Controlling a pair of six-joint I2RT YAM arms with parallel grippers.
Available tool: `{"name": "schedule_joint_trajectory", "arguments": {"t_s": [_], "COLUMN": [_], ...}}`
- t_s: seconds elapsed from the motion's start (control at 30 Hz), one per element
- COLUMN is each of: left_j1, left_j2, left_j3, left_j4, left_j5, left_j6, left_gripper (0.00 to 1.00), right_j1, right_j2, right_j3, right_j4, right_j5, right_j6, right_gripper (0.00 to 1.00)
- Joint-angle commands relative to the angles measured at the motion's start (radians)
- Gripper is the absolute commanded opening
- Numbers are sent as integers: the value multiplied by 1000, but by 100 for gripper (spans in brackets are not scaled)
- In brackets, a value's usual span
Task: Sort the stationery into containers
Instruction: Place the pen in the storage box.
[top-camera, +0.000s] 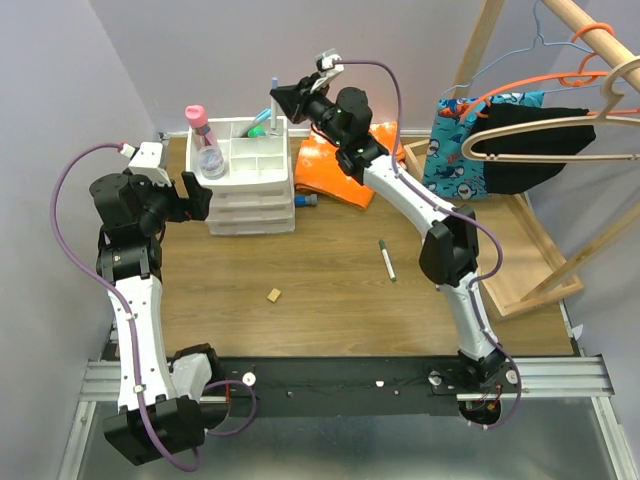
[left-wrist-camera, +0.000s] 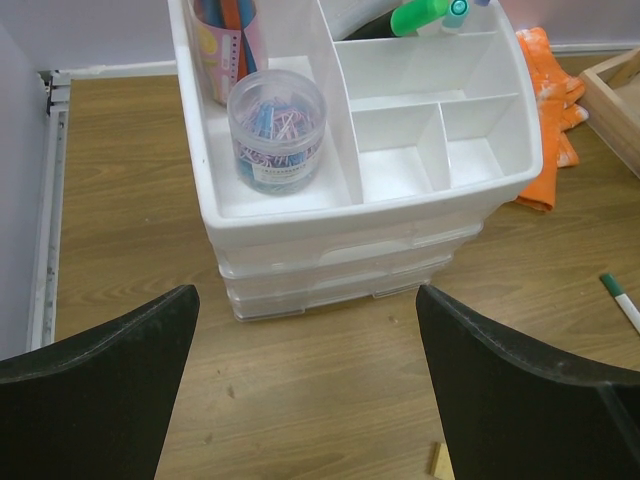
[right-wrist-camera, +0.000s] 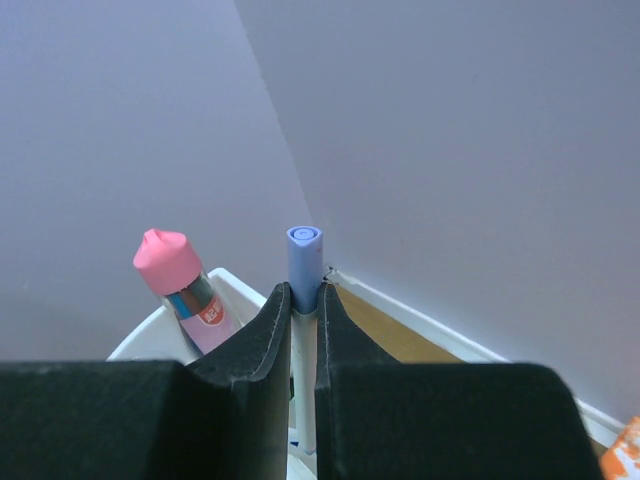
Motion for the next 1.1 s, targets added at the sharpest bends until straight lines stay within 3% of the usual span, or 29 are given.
{"name": "schedule_joint_trajectory", "arguments": {"t_s": [0.0, 0.3, 0.4, 0.43, 0.5, 0.67, 0.77, 1.07], "left_j1": [4, 6, 6, 7, 6, 6, 7, 7], "left_j2": [-14, -17, -17, -17, -17, -25, -32, -37], "left_j3": [-19, -32, -35, -35, -35, -39, -36, -21], "left_j4": [-7, -5, -5, -5, 0, 1, -3, 18], "left_j5": [-9, -12, -12, -12, -11, -8, -5, 17], "left_j6": [11, 11, 8, 10, 6, 2, 0, -33], "left_gripper": [99, 99, 99, 99, 99, 99, 99, 99], "right_j1": [21, 37, 44, 46, 49, 53, 55, 61], "right_j2": [77, 119, 103, 94, 64, 25, -4, -267], "right_j3": [111, 119, 70, 51, -10, -66, -92, -318], "right_j4": [21, 11, 16, 26, 45, 62, 65, 39], "right_j5": [28, 51, 50, 51, 54, 63, 76, 91], "right_j6": [-35, -112, -159, -169, -188, -227, -224, -222], "right_gripper": [11, 11, 17, 25, 32, 34, 44, 52]}}
